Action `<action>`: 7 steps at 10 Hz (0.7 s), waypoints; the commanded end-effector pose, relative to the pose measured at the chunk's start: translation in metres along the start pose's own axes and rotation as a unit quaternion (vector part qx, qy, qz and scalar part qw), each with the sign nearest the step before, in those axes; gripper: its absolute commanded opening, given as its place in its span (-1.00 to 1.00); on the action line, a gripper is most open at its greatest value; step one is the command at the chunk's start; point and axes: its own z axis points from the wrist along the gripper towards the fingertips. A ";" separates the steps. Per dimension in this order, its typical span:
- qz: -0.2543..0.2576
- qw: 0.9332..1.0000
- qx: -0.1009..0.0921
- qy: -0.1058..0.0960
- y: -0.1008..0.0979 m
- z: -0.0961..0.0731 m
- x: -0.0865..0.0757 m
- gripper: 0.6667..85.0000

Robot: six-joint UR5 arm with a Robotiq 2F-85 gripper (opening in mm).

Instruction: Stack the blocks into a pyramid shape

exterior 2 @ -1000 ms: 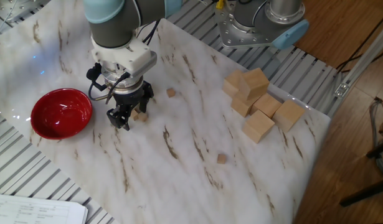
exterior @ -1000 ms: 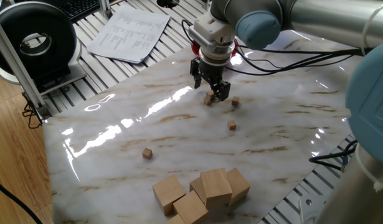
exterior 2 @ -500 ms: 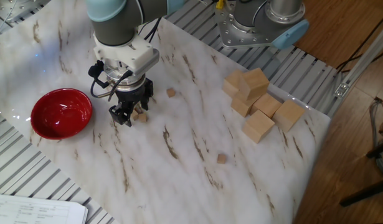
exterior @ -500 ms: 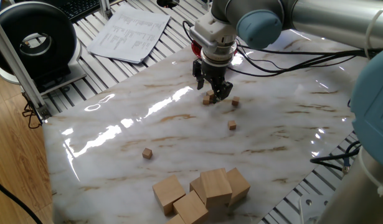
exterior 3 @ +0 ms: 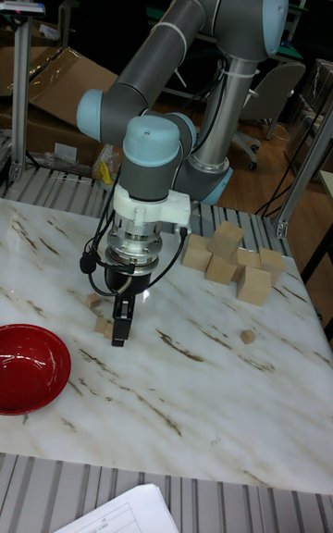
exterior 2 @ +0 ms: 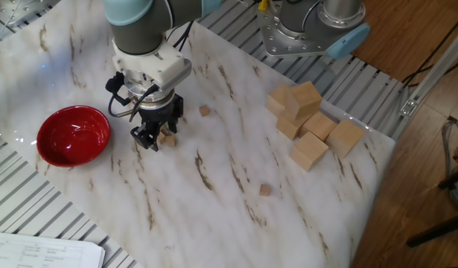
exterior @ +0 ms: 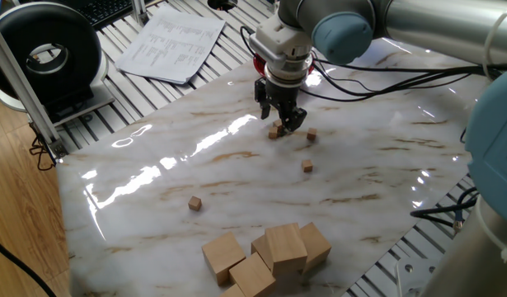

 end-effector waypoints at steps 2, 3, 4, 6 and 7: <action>0.009 1.000 0.001 -0.021 -0.004 0.001 -0.011 0.39; 0.006 1.000 0.000 -0.023 -0.002 0.001 -0.013 0.38; 0.003 1.000 0.002 -0.026 -0.002 0.000 -0.017 0.34; 0.001 1.000 0.012 -0.008 -0.005 -0.002 -0.011 0.14; 0.006 1.000 0.013 -0.008 -0.006 -0.002 -0.011 0.08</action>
